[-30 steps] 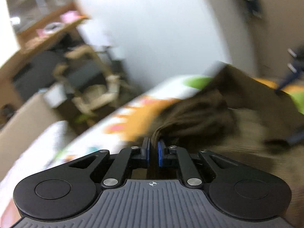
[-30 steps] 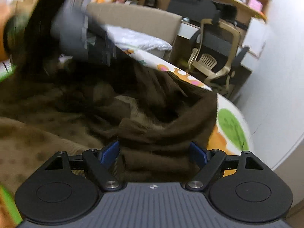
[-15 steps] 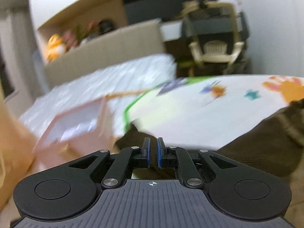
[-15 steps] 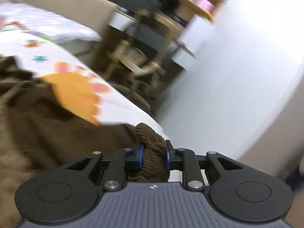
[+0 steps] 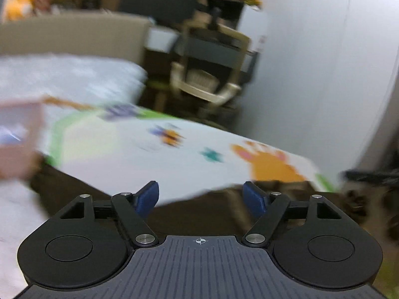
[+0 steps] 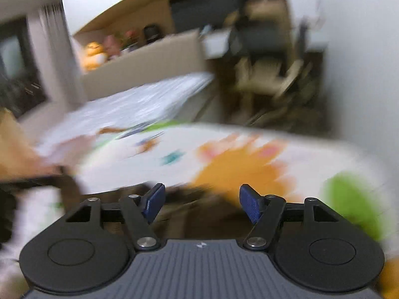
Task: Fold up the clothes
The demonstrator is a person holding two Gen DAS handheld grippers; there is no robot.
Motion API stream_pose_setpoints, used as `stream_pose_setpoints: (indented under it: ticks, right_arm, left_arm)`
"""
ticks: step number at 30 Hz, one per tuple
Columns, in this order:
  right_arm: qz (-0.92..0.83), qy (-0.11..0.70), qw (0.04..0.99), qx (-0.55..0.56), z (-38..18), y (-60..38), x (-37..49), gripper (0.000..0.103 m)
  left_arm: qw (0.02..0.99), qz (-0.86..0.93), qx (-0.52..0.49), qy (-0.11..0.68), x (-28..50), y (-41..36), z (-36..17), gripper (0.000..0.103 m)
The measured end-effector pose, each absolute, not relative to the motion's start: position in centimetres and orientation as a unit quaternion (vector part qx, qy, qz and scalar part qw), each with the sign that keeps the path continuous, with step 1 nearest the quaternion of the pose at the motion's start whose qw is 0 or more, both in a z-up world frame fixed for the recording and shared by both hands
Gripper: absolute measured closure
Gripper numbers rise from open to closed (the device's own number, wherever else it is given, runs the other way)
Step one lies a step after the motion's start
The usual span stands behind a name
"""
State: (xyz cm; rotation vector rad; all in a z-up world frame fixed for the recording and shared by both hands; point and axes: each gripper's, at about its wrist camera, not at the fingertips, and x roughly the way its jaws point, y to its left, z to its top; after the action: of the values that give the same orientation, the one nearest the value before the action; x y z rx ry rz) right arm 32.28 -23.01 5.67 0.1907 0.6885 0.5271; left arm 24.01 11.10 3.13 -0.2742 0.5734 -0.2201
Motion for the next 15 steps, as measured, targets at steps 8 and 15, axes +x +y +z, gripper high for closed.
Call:
stream_pose_setpoints:
  ticks: [8, 15]
  right_arm:
    - [0.277, 0.451, 0.842, 0.105, -0.7, -17.8, 37.3, 0.037]
    - [0.233, 0.394, 0.883, 0.102, -0.2, -20.3, 37.9, 0.044]
  left_arm:
    - [0.913, -0.128, -0.194, 0.335, 26.9, 11.3, -3.1, 0.015]
    - [0.925, -0.054, -0.185, 0.327, 26.4, 16.1, -3.9, 0.015]
